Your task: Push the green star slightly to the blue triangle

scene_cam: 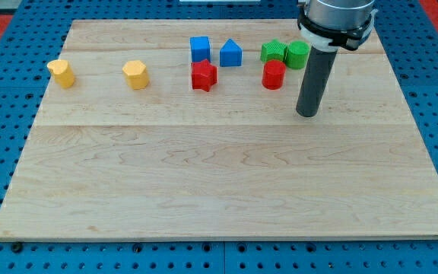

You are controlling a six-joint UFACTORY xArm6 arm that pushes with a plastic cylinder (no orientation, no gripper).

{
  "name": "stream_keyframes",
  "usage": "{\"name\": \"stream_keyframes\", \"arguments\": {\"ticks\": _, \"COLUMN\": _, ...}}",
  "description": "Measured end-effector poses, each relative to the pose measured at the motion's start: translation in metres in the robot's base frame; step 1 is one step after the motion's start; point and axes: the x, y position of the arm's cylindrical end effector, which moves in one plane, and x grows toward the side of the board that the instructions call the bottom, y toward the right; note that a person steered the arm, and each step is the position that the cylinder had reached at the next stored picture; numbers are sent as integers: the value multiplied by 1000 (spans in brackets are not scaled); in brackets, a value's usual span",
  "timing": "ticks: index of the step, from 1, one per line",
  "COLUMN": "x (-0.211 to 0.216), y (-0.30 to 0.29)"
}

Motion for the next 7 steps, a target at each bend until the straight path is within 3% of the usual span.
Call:
{"name": "stream_keyframes", "arguments": {"ticks": 2, "x": -15, "y": 26}}
{"name": "stream_keyframes", "arguments": {"ticks": 3, "x": -69, "y": 76}}
{"name": "stream_keyframes", "arguments": {"ticks": 4, "x": -100, "y": 43}}
{"name": "stream_keyframes", "arguments": {"ticks": 7, "x": -131, "y": -12}}
